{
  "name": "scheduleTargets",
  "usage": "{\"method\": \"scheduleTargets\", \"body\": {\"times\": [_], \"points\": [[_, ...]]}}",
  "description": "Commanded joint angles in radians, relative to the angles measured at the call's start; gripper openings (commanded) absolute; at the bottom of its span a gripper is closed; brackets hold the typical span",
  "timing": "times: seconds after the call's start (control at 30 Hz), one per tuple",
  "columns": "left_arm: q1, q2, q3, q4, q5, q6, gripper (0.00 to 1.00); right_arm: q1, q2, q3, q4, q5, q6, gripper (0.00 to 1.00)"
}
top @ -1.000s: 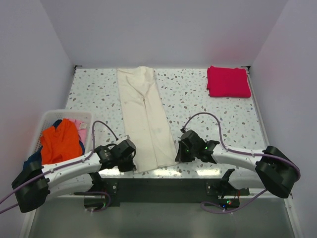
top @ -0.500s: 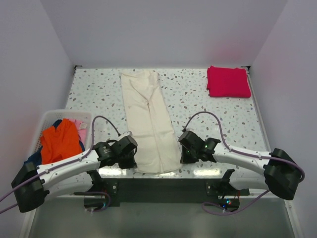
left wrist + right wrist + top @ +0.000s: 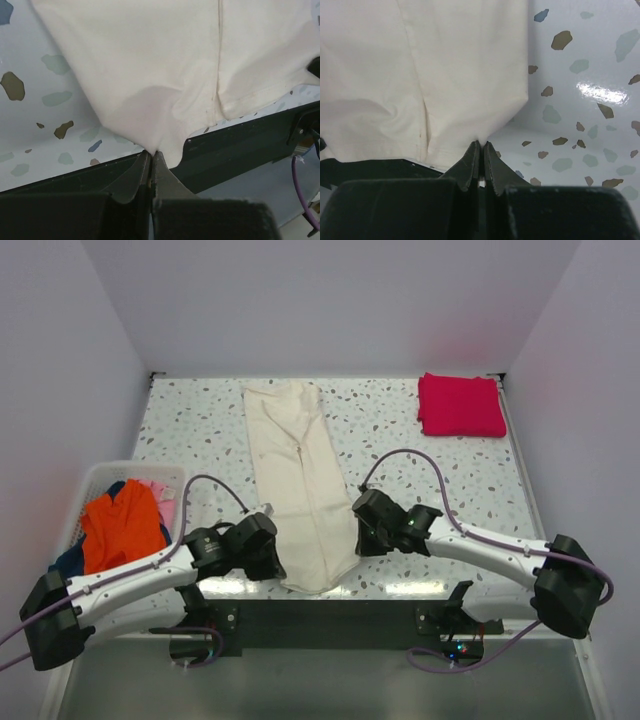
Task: Fold and stack the t-shirts
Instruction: Fold the tshirt
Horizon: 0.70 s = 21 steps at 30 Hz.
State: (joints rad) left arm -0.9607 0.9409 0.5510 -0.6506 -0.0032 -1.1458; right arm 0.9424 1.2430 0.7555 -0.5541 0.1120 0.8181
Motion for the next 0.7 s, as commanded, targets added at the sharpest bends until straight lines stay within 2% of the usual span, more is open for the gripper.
{"method": "scheduleTargets", "body": {"times": [0.0, 0.27, 0.67], "points": [[-0.027, -0.024, -0.045, 0.035, 0.054, -0.042, 0.00, 0.003, -0.036, -0.022, -0.023, -0.020, -0.005, 0.00], [-0.096, 0.016, -0.007, 0.010, 0.083, -0.031, 0.00, 0.015, -0.097, -0.065, -0.061, -0.058, 0.009, 0.00], [-0.115, 0.001, -0.003, 0.019, 0.080, -0.043, 0.00, 0.030, -0.140, -0.093, -0.086, -0.042, 0.021, 0.00]]}}
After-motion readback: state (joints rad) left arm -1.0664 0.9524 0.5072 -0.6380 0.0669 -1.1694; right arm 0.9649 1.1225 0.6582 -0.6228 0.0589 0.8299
